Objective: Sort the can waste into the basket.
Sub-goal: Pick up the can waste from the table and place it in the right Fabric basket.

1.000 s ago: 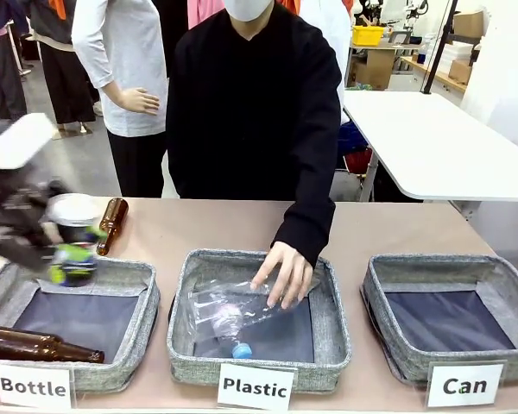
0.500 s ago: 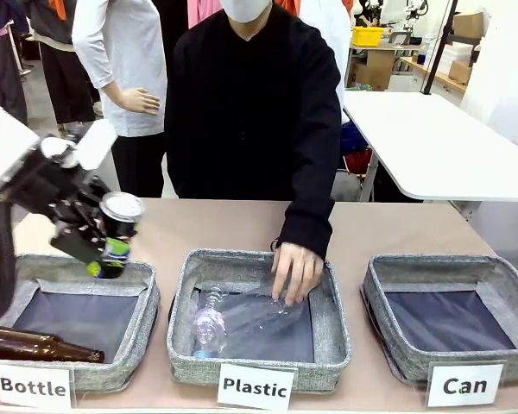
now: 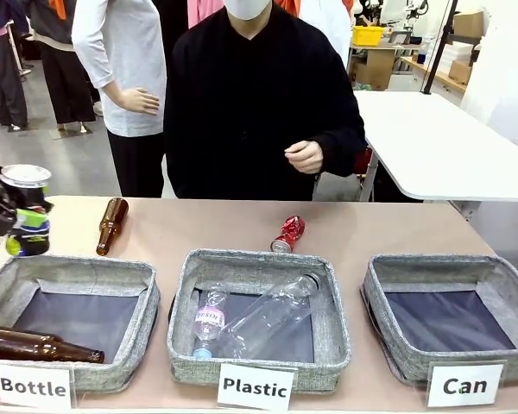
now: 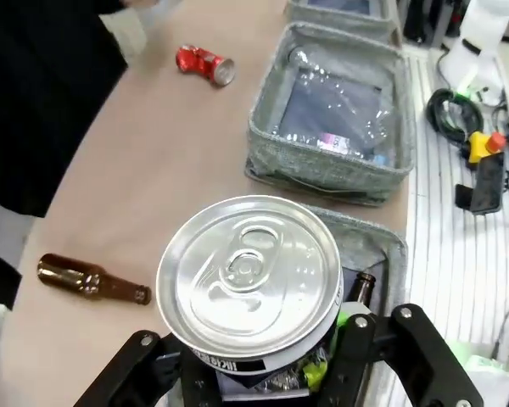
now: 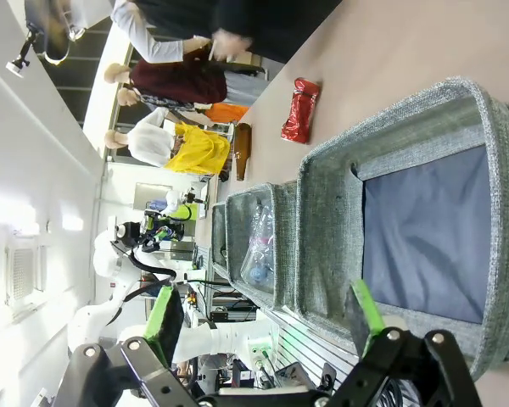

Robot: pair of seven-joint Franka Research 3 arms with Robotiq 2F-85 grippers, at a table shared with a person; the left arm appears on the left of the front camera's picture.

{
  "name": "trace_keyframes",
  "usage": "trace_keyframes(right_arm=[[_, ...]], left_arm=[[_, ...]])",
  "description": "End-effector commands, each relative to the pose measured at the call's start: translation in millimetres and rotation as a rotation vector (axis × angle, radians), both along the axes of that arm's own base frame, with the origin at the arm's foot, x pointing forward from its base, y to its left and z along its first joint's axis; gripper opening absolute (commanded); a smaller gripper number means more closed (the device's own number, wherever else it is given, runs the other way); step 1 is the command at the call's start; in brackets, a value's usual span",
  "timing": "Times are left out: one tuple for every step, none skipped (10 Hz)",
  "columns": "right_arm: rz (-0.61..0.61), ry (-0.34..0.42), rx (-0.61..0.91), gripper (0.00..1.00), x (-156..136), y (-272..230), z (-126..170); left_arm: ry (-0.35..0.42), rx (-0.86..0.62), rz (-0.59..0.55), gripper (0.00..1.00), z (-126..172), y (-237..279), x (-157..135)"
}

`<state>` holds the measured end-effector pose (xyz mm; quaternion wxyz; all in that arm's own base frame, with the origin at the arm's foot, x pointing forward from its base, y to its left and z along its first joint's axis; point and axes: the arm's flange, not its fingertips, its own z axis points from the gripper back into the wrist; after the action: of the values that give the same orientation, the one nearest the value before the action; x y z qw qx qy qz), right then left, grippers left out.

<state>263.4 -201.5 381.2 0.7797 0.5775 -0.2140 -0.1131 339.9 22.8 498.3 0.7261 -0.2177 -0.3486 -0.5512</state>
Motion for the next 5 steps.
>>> trace_keyframes(right_arm=[[-0.002,-0.036,0.006,1.0,2,-1,1],[-0.002,-0.036,0.006,1.0,2,-1,1],[-0.002,-0.036,0.006,1.0,2,-1,1],[-0.002,-0.036,0.006,1.0,2,-1,1],[-0.002,-0.036,0.006,1.0,2,-1,1]], left_arm=[[-0.003,0.002,-0.022,0.41,-14,-24,-17],[0.023,-0.04,0.002,0.41,-11,-42,-13],[0.04,-0.092,-0.041,0.41,-5,-69,-11],[0.043,-0.159,-0.016,0.41,2,-106,-10],[0.049,-0.182,-0.045,0.41,9,-151,-12]])
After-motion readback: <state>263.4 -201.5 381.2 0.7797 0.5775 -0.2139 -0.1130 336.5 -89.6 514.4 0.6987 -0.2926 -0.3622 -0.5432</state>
